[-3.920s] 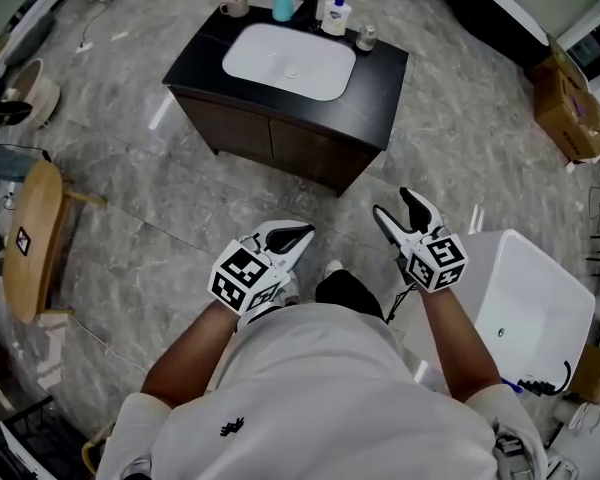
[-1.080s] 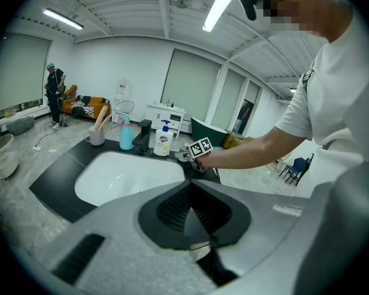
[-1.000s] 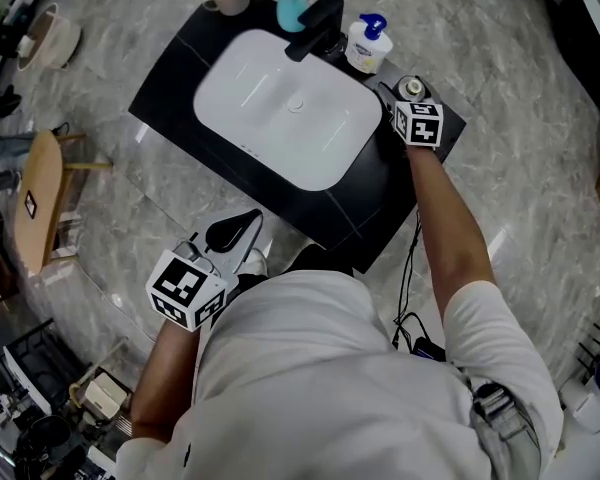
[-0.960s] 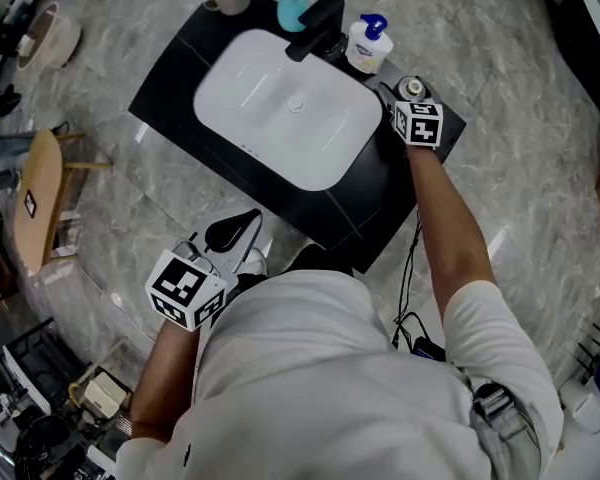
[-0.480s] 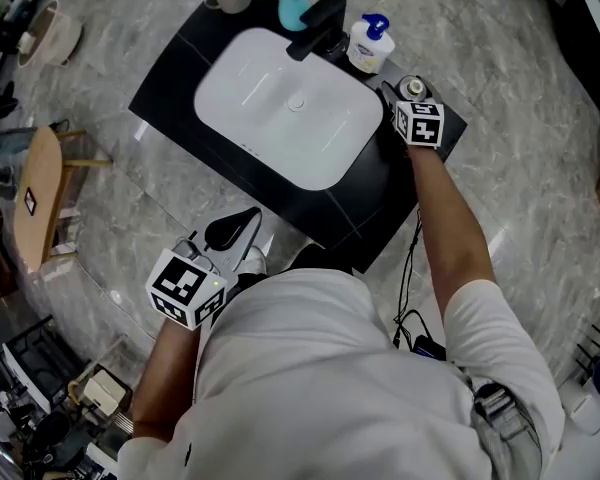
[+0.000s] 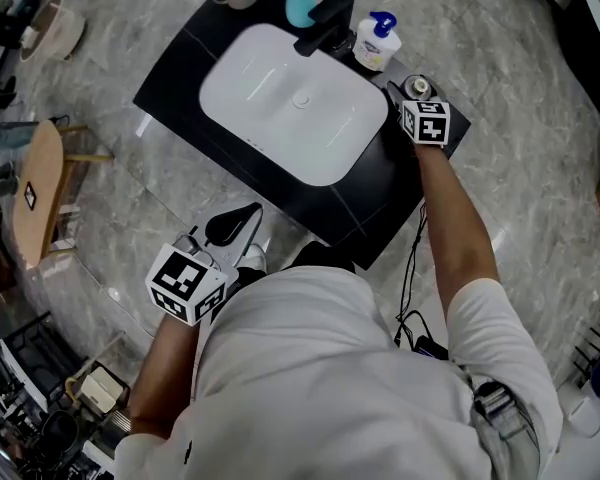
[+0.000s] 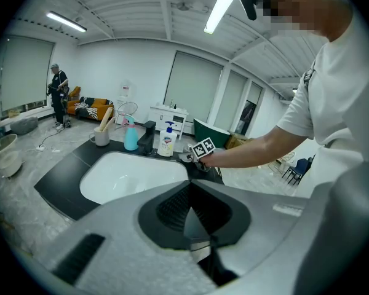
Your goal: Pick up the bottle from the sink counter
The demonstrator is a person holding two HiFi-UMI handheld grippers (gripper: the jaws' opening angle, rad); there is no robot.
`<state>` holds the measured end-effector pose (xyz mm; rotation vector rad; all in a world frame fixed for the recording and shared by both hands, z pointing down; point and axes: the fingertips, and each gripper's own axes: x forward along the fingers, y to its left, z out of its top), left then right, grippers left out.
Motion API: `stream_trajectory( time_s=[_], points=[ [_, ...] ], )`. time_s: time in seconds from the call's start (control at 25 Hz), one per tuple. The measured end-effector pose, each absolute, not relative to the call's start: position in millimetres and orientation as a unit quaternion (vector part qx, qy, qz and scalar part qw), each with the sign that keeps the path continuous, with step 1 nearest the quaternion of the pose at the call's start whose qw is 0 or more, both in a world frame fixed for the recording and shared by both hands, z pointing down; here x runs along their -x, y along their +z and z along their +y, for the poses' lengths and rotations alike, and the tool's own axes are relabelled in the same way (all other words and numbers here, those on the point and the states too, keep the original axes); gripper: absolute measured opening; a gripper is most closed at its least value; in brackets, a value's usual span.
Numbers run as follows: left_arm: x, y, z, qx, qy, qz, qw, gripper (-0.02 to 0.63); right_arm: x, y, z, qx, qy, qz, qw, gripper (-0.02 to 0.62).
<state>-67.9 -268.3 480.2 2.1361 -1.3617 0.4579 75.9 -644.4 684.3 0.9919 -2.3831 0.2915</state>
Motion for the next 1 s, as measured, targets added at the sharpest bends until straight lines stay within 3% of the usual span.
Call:
stream_trajectory(
  time_s=[1.0],
  points=[
    [81.9,446.3,-207.3,-0.859,0.135,-0.429,0.245,0.006,-90.0,569.2,-514.7,-0.372,0.114,-0.888,0.246,0.344]
  ],
)
